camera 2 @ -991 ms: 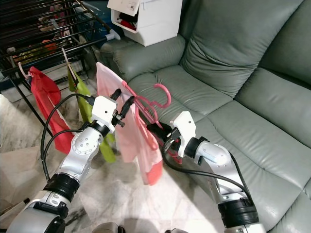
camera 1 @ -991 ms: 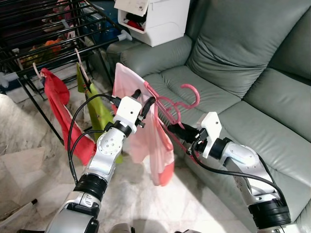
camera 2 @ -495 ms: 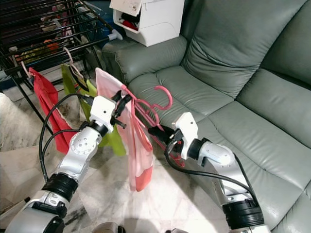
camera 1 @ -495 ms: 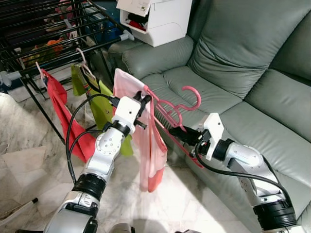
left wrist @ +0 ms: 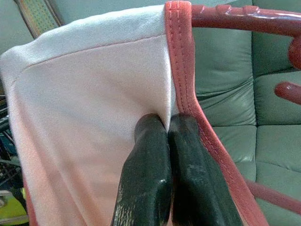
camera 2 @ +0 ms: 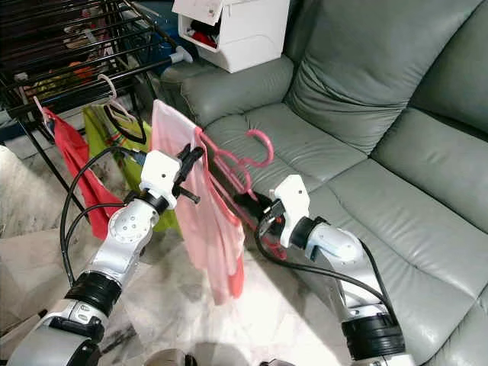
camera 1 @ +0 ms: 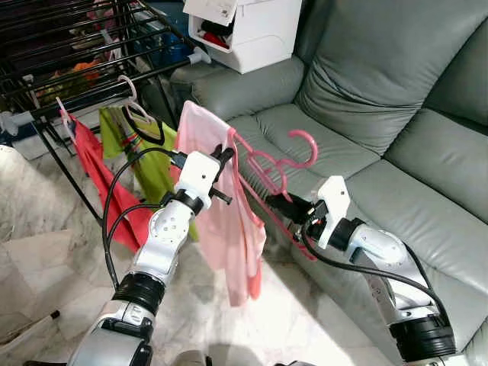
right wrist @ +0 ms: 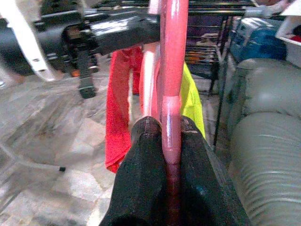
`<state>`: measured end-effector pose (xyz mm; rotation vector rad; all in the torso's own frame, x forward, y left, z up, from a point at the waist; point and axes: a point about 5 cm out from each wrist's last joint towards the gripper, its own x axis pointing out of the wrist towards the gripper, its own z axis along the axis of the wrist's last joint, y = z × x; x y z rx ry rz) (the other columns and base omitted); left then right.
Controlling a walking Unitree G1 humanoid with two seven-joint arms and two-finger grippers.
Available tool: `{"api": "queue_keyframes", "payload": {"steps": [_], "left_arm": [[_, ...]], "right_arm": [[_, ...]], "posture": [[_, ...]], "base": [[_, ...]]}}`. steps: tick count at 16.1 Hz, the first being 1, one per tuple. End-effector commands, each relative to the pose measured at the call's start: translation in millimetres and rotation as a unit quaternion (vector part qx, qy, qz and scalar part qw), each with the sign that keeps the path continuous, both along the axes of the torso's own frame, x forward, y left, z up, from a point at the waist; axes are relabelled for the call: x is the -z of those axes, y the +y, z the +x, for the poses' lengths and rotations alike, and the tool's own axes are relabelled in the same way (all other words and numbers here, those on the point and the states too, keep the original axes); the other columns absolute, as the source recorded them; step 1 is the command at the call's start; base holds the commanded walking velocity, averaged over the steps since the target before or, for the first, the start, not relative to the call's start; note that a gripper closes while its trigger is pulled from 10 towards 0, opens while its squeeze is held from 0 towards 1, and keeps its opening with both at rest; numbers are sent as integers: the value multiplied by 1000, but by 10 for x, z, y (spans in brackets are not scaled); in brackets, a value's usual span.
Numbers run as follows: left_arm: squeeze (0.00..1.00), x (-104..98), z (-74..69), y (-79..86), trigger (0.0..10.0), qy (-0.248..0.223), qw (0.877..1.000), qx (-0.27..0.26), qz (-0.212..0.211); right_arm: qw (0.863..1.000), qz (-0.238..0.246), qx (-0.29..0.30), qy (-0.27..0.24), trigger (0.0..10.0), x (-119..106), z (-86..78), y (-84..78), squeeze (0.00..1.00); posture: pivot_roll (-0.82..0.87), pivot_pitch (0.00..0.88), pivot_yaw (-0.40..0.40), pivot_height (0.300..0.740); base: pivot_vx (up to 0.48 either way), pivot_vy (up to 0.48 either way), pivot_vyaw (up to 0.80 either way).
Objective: Hang hanger
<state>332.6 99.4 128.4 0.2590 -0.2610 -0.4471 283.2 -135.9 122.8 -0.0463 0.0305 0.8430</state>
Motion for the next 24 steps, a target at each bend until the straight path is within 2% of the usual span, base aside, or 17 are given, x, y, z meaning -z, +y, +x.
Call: {"api": "queue_keyframes", "payload": {"steps": [1,5,9,12,13,14,15,18,22,24], "left_arm": [[0,0,-1,59,0,1,1000,-5,5],[0,-61,18,67,0,-11,1000,-8,0],[0,-264,19,-28,0,-48,998,12,-28],[0,-369,-37,-170,0,-57,995,66,-44],[0,-393,-139,-325,0,-49,988,138,-45],[0,-389,-163,-353,0,-47,986,152,-42],[0,-348,-263,-446,0,-34,978,204,-31],[0,-239,-368,-514,0,-13,967,252,13],[0,-78,-404,-432,0,8,962,264,71],[0,-83,-410,-430,0,11,961,269,71]], "right_arm": [[1000,7,18,-19,10000,-58,31,-35,0],[999,9,38,-20,10000,-39,55,-61,0],[999,14,45,-3,10000,39,55,-52,0],[999,16,43,18,10000,118,48,-28,0],[999,19,43,27,10000,151,57,-11,0],[998,19,42,30,10000,158,59,-5,0],[998,21,36,42,10000,183,61,19,0],[998,15,33,54,10000,237,62,31,0],[997,28,56,38,10000,154,134,0,0],[997,26,58,38,10000,149,145,-1,0]], "posture": [[-86,0,22,740],[-87,0,22,740],[-86,0,20,740],[-84,0,21,740],[-82,0,21,740],[-82,0,21,740],[-82,0,21,740],[-80,0,21,740],[-80,0,26,740],[-80,0,26,740]], "base": [[0,0,0],[0,0,0],[0,0,0],[0,0,0],[0,0,0],[0,0,0],[0,0,0],[0,0,0],[0,0,0],[0,0,0]]}}
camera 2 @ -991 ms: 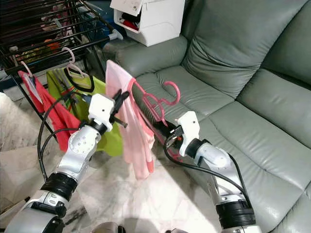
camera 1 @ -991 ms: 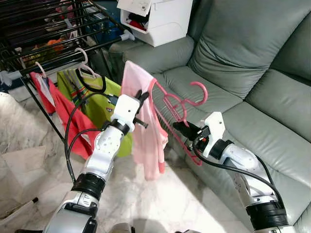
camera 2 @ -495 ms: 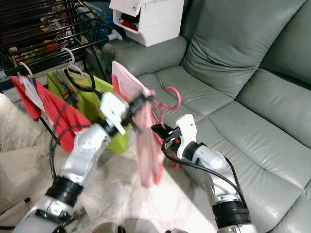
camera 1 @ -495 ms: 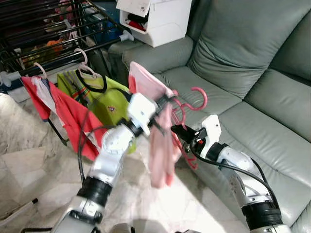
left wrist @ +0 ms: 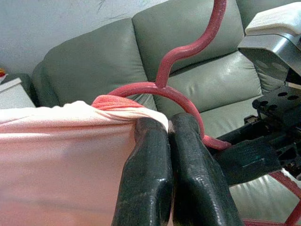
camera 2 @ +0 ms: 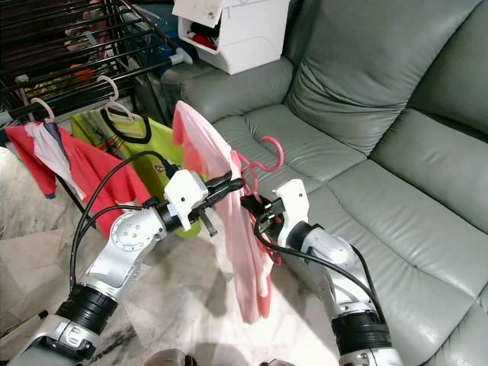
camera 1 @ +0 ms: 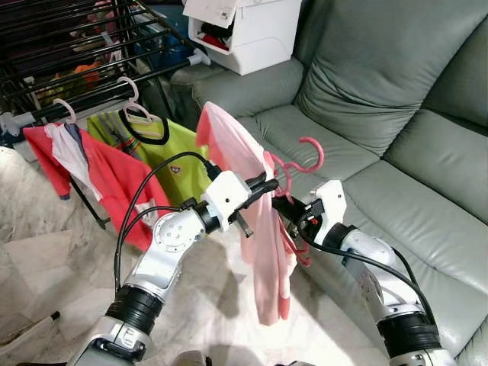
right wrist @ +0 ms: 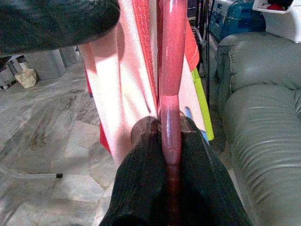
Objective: Hang hanger
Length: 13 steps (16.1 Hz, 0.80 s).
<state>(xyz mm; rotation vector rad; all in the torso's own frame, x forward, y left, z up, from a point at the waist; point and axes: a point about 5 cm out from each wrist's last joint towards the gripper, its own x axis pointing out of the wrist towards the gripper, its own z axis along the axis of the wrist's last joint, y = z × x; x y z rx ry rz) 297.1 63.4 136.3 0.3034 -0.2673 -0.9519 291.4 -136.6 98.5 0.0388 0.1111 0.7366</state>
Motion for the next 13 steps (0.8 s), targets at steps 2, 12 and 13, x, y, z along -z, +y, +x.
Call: {"api": "queue_keyframes", "payload": {"steps": [2,12,13], "left_arm": [[0,3,-49,-54,0,-4,1000,24,15],[0,45,34,-12,1843,-29,999,-30,34],[0,34,42,-20,1804,-32,998,-33,32]], "right_arm": [[999,15,30,-32,10000,-145,120,-15,0],[993,54,88,-54,10000,-319,232,-29,0],[996,47,66,-44,10000,-265,181,36,0]], "posture": [[-76,0,28,740],[-80,0,27,740],[-80,0,27,740]], "base": [[0,0,0],[0,0,0],[0,0,0]]}}
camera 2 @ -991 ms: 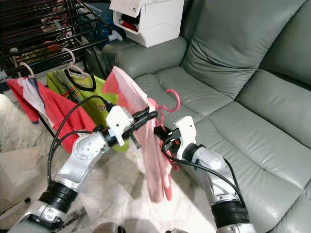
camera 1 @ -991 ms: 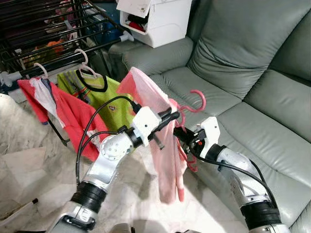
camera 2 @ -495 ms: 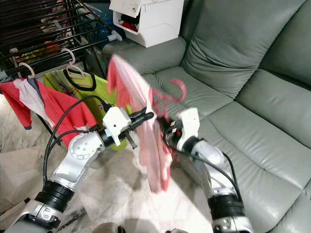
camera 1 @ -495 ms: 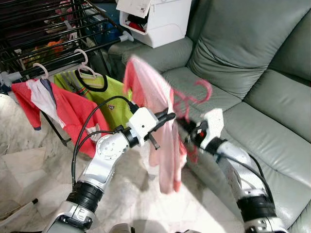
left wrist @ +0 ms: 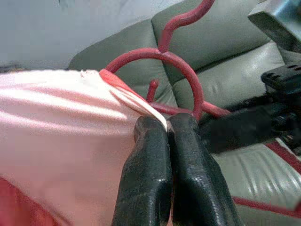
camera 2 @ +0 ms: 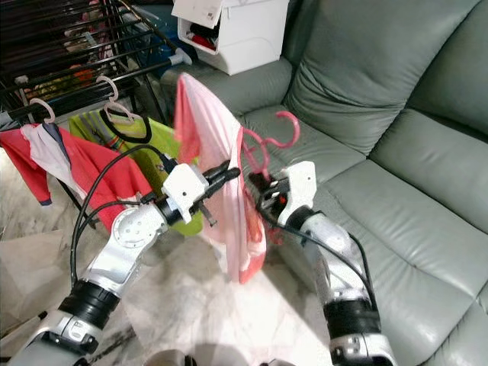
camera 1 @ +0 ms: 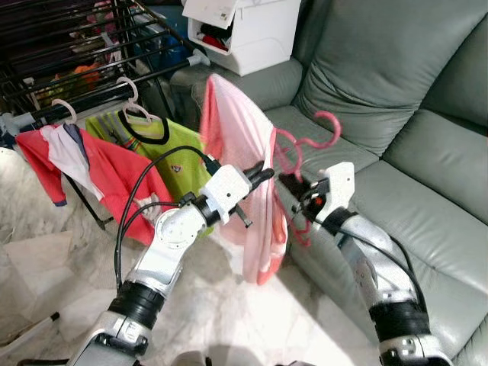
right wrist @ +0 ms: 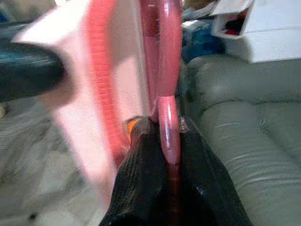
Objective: Hang hanger
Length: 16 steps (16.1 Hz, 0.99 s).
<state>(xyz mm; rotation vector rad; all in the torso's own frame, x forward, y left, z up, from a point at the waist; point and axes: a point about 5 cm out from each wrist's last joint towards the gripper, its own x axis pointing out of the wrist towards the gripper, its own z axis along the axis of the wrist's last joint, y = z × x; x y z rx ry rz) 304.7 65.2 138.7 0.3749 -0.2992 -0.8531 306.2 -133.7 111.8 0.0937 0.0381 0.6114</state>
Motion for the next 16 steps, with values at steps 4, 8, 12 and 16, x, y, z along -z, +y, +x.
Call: {"api": "queue_keyframes", "payload": {"steps": [4,8,12,16], "left_arm": [[1000,130,-45,-77,10000,17,1000,13,17],[1000,276,-55,-44,10000,25,998,15,50],[1000,370,-85,58,10000,28,997,11,77],[1000,379,-130,413,10000,-15,994,-19,111]], "right_arm": [[999,15,-7,-31,10000,-126,-16,94,0],[999,17,-7,-44,10000,-179,-22,79,0],[998,-19,-26,-56,10000,-171,-58,29,0],[992,-97,-74,-34,10000,-13,-256,-349,0]], "posture": [[-80,0,25,740],[-81,0,28,740],[-79,0,32,740],[-70,0,34,740]], "base": [[0,0,0],[0,0,0],[0,0,0],[0,0,0]]}}
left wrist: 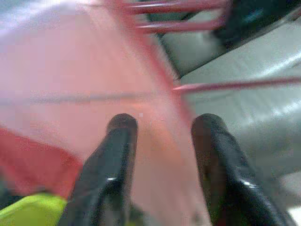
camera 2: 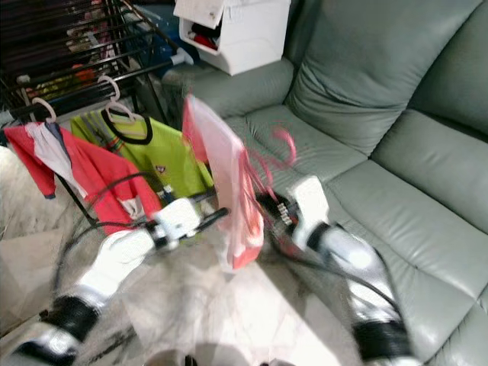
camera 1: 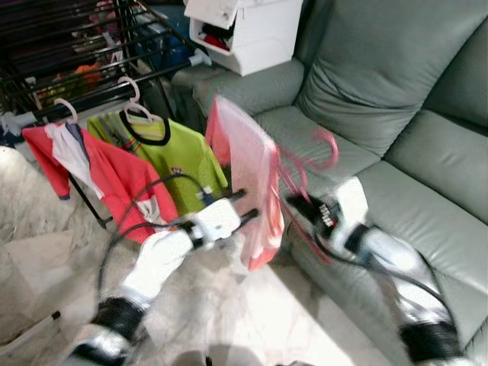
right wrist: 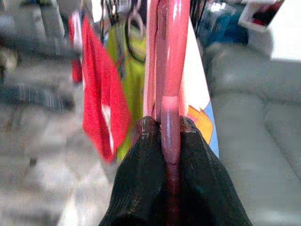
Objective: Hang hanger
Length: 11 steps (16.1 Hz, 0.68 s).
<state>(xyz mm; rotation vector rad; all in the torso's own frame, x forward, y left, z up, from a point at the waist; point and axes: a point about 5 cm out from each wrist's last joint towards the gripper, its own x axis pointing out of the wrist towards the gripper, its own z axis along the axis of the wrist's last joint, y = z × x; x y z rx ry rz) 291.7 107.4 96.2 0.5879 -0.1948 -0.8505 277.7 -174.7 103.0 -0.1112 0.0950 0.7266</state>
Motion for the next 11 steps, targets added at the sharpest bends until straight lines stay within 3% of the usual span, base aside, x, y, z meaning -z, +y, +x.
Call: {"api": "queue_keyframes", "payload": {"steps": [1,4,8,11], "left_arm": [[1000,-42,-12,76,10000,-31,999,-8,12],[1000,7,-91,269,10000,-48,998,-17,37],[1000,66,-205,370,10000,-64,993,27,93],[1000,25,-174,353,10000,-79,988,61,115]], "right_arm": [[1000,-7,-16,-13,10000,-55,-9,-44,0],[998,-42,-37,40,10000,112,-167,-233,0],[991,-95,-90,39,10000,165,-309,-303,0],[988,-83,-123,38,10000,72,-285,-321,0]], "posture": [[-69,4,33,740],[-65,19,33,740],[-66,54,32,740],[-67,67,33,740]], "base": [[0,0,0],[0,0,0],[0,0,0],[0,0,0]]}}
